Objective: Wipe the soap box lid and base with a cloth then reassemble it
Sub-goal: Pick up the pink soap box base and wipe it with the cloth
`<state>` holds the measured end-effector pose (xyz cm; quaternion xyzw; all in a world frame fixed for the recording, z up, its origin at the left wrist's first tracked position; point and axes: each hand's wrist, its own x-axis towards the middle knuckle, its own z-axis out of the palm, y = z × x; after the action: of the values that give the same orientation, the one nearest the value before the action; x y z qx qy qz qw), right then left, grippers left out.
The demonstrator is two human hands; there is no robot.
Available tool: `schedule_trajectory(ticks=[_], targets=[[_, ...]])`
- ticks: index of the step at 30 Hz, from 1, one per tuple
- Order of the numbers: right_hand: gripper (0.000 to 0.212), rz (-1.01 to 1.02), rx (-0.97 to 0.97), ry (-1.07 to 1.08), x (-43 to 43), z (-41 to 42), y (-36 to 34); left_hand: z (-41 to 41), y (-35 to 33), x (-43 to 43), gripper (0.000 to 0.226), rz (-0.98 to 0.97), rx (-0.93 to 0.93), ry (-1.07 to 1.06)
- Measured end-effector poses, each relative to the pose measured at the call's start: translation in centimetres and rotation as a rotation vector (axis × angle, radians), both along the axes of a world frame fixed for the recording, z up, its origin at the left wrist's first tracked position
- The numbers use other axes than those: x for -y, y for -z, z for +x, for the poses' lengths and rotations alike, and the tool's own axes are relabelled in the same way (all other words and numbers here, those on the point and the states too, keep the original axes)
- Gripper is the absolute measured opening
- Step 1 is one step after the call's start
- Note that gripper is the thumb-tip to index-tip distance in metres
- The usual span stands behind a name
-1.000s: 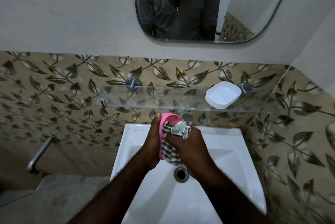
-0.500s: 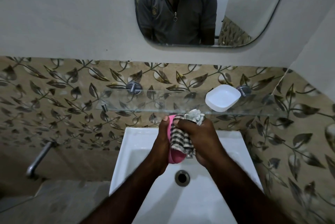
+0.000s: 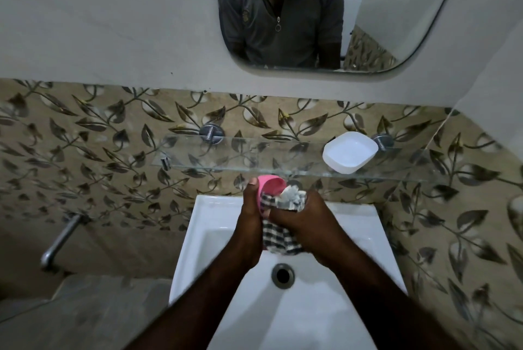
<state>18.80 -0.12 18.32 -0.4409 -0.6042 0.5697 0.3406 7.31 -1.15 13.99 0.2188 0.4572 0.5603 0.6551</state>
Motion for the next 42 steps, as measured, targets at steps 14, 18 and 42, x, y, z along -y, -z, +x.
schedule_trajectory(ticks=[14,18,42], targets=[[0.023,0.005,0.048,-0.107,1.7,0.0,1.6,-1.2,-0.7,-0.6,0.069,0.079,-0.033,-0.103],[0.013,0.498,0.285,-0.121,2.3,0.3,2.7,-1.5,-1.0,-0.6,0.070,0.053,-0.042,-0.172],[0.009,0.280,0.078,-0.054,3.2,0.1,3.5,-1.2,0.1,-0.5,0.075,-0.010,-0.047,-0.178]])
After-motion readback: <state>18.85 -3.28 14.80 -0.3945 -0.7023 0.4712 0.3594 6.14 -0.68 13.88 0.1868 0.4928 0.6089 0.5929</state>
